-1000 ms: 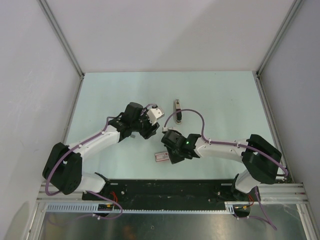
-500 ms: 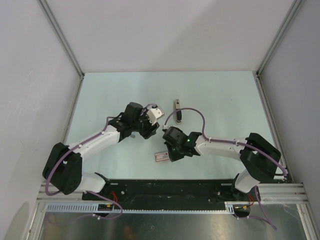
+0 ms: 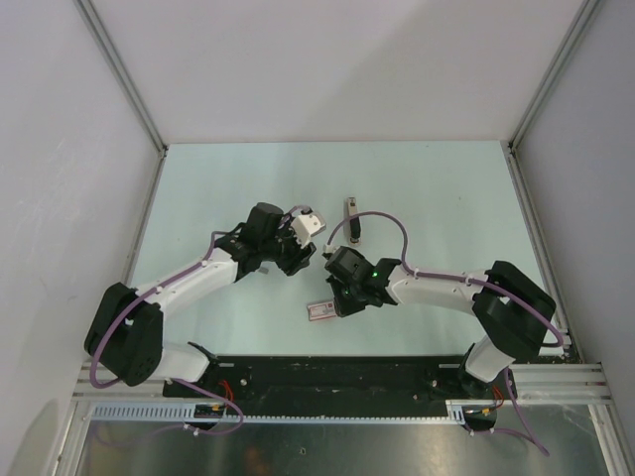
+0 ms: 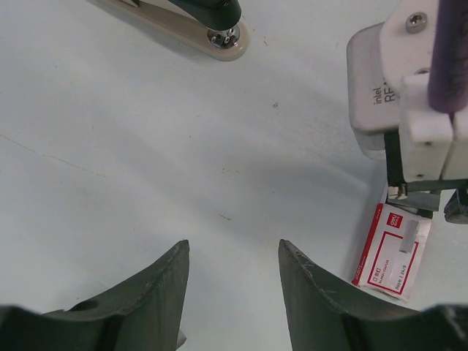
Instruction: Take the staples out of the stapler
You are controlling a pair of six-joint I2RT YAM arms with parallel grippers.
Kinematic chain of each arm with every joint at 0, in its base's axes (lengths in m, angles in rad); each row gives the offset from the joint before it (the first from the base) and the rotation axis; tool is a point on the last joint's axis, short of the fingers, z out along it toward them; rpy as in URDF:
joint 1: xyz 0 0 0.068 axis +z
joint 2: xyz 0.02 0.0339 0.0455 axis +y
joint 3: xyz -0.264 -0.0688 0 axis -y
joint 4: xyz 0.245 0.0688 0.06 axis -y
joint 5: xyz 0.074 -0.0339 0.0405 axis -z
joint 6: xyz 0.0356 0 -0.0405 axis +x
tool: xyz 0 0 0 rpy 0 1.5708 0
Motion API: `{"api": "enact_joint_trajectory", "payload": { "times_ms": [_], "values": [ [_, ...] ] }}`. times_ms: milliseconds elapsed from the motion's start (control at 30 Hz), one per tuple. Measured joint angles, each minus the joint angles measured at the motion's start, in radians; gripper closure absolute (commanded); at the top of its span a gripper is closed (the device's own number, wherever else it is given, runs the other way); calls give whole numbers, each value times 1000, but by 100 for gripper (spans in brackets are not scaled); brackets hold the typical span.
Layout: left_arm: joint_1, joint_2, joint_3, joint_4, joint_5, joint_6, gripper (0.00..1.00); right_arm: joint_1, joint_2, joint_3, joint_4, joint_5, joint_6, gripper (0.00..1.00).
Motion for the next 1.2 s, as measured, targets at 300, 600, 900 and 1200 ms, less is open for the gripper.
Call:
{"api": "enact_joint_trajectory", "payload": {
  "times_ms": [300,600,900,1200],
  "values": [
    [1,0,0,0,0,0,43,0,-18,-17,-5,0,-5,100],
    [1,-1,0,0,0,0,43,2,-28,-63,0,-9,-10,100],
    [5,-2,0,0,0,0,43,-10,-26,-63,45,-28,-17,100],
    [10,-10,0,-3,0,0,43,-35,6,-64,76,-42,-22,100]
  ]
}}
